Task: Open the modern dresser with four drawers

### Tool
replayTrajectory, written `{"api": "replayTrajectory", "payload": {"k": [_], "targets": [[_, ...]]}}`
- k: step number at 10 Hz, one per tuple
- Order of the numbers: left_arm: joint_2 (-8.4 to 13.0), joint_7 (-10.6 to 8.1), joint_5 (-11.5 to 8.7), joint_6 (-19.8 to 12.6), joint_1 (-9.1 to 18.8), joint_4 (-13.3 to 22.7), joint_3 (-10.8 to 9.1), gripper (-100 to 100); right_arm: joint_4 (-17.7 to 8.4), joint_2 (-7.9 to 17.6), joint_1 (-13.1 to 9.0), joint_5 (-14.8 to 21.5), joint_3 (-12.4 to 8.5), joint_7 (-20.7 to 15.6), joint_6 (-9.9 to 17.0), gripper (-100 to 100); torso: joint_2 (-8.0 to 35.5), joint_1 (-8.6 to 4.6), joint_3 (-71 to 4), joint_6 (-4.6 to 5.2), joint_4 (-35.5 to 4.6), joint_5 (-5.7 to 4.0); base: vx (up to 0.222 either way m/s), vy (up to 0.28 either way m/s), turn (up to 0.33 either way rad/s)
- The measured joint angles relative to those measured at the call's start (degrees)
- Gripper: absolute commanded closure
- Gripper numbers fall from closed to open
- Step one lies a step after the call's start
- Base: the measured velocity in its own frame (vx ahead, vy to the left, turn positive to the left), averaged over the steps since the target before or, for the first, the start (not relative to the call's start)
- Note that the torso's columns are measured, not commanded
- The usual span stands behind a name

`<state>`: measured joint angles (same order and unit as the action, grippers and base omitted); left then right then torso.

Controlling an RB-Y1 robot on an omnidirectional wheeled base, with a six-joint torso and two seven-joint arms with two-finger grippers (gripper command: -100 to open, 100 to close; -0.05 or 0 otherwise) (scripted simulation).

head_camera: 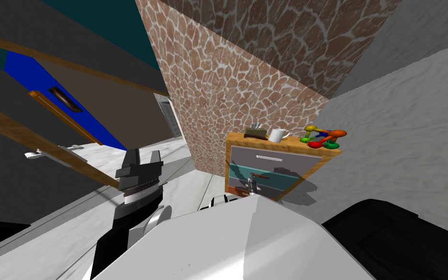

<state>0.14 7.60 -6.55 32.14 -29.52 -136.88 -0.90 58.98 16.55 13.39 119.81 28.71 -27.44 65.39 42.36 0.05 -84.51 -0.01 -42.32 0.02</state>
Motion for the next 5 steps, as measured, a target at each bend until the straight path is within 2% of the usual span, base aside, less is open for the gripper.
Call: {"api": "replayTrajectory", "payload": {"k": [1, 2, 3, 4, 5], "targets": [[0.00, 0.00, 0.00, 0.00, 0.00, 0.00, 0.00, 0, 0.06, 0.33, -0.88, -0.54, -0.42, -0.34, -0.95, -100, -0.07, -0.06, -0.05, 0.00, 0.03, -0.02, 0.020, -0.010, 0.004], [0.00, 0.00, 0.00, 0.00, 0.00, 0.00, 0.00, 0, 0.05, 0.37, -0.99, -0.60, -0.47, -0.39, -1.15, 100, -0.02, -0.05, -0.03, 0.02, 0.03, -0.02, -0.023, 0.000, -0.004], [0.00, 0.00, 0.00, 0.00, 0.01, 0.00, 0.00, 0, -0.21, 0.20, -0.17, 0.01, -0.06, 0.12, -0.25, 100, 0.08, -0.03, 0.05, 0.03, 0.04, -0.05, -0.020, 0.003, -0.008], [0.00, 0.00, 0.00, 0.00, 0.01, 0.00, 0.00, 0, -0.14, 0.18, -0.11, 0.16, 0.00, 0.27, 0.22, -100, -0.18, -0.23, -0.05, -0.02, 0.13, -0.17, -0.055, -0.028, -0.002], [0.00, 0.00, 0.00, 0.00, 0.01, 0.00, 0.00, 0, 0.46, -0.08, -0.84, -0.90, -0.16, 0.23, -0.77, -100, -0.16, -0.33, -0.09, -0.02, 0.05, -0.10, -0.108, -0.062, 0.006]]}}
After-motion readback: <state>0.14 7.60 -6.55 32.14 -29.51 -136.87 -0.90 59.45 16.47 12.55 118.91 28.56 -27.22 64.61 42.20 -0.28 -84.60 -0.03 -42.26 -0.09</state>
